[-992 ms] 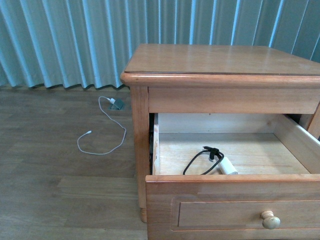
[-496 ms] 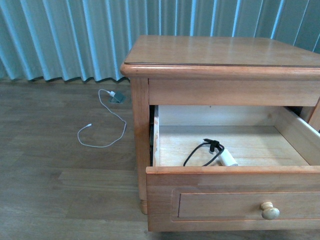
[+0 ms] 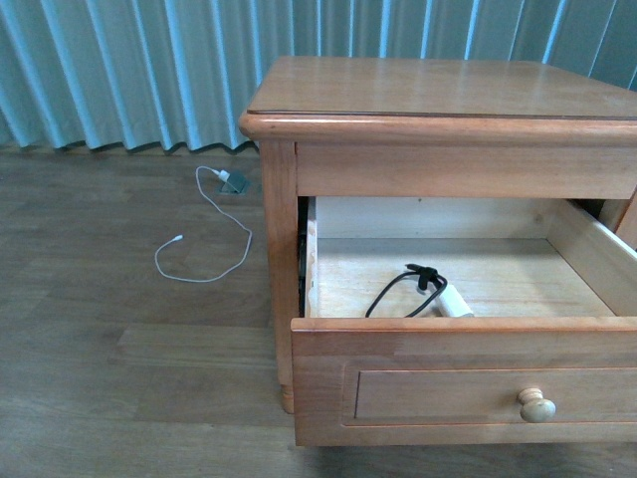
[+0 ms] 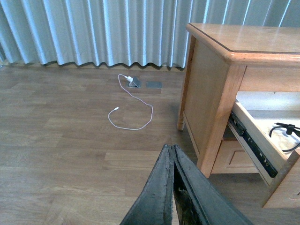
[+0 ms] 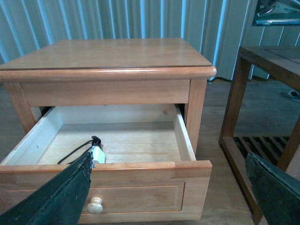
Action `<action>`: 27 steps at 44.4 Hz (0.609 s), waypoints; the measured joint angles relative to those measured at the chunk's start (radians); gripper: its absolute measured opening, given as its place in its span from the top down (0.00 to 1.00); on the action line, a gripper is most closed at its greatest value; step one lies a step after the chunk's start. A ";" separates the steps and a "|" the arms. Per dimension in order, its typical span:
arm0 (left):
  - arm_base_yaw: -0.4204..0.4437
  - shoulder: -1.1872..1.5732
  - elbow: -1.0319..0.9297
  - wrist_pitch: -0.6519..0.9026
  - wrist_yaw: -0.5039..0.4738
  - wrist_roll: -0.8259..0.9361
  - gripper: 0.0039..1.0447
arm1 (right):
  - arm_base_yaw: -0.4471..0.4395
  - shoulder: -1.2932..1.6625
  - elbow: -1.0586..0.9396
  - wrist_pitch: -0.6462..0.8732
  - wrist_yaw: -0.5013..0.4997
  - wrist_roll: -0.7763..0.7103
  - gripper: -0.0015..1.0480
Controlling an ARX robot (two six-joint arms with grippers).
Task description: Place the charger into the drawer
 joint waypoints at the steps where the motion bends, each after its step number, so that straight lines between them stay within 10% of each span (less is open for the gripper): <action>1: 0.000 0.000 0.000 0.000 0.000 0.000 0.96 | 0.000 0.000 0.000 0.000 0.000 0.000 0.08; 22: 0.000 0.000 0.000 0.000 0.000 0.000 0.05 | 0.140 0.502 0.137 -0.139 -0.030 -0.014 0.08; 27: 0.000 0.000 0.000 0.000 0.000 0.002 0.06 | 0.194 0.729 0.183 -0.092 -0.016 0.013 0.08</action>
